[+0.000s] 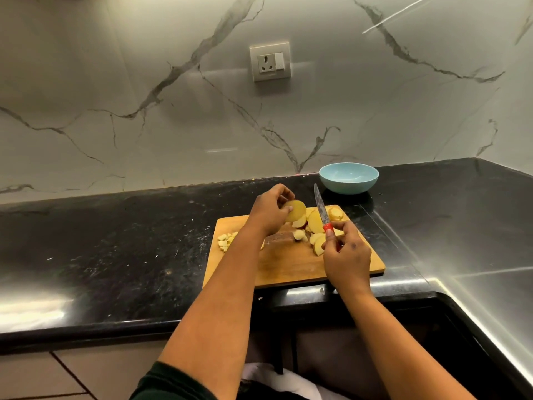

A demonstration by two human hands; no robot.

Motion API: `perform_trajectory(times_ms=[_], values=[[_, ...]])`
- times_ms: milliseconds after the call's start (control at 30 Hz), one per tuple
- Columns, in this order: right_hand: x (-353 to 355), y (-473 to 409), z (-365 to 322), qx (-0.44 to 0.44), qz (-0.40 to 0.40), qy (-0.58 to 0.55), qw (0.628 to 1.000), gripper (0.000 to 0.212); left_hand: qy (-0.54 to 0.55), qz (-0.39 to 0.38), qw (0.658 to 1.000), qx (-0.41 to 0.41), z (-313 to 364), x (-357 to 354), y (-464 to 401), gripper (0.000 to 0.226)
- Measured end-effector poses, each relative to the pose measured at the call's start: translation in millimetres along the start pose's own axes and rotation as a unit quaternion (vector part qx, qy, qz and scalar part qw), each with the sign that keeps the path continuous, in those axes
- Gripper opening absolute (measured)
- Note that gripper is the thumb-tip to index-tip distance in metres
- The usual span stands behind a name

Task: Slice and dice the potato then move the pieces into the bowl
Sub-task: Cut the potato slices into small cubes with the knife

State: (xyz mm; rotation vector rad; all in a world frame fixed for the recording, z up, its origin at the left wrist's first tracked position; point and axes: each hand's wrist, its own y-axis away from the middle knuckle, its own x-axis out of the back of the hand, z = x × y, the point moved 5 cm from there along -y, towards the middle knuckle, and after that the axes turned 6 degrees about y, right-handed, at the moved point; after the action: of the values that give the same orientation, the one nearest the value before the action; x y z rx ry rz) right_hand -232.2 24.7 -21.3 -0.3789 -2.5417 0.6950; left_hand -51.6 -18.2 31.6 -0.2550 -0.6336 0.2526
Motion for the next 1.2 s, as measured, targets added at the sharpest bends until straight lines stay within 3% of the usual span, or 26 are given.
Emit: perform_trajectory(times_ms=[167, 333, 467, 533, 700, 933, 1067, 1200], values=[[-1.5, 0.5, -1.3, 0.003, -0.002, 0.014, 1.0, 0.011, 0.101, 0.008, 0.989, 0.112, -22.8, 12.8, 28.5, 0.047], [-3.4, 1.4, -4.9, 0.017, -0.011, 0.046, 0.999, 0.012, 0.095, 0.027, 0.979, 0.178, -39.3, 4.9, 59.9, 0.029], [-5.5, 4.6, -10.7, 0.039, -0.04, 0.073, 0.996, 0.013, -0.101, 0.079, 0.989, 0.068, -26.1, 1.2, 66.2, 0.022], [-5.0, 6.8, -14.3, 0.047, -0.051, 0.084, 0.994, 0.013, -0.143, 0.067, 0.986, 0.06, -23.1, 0.7, 66.9, 0.027], [-6.1, 11.1, -24.6, 0.048, -0.074, 0.107, 0.99, 0.015, -0.193, 0.031, 0.975, 0.109, -35.0, 4.4, 65.0, 0.034], [-2.1, 14.1, -31.6, -0.006, -0.144, 0.171, 0.975, 0.021, -0.122, 0.073, 0.99, -0.011, -32.7, 8.3, 78.9, 0.025], [0.6, 15.8, -40.3, -0.013, -0.214, 0.218, 0.952, 0.027, -0.152, -0.036, 0.986, -0.064, -38.2, -3.4, 82.4, 0.055], [3.5, 25.2, -42.9, -0.012, -0.238, 0.222, 0.945, 0.033, -0.189, -0.054, 0.98, -0.023, -42.0, -9.2, 73.0, 0.054]])
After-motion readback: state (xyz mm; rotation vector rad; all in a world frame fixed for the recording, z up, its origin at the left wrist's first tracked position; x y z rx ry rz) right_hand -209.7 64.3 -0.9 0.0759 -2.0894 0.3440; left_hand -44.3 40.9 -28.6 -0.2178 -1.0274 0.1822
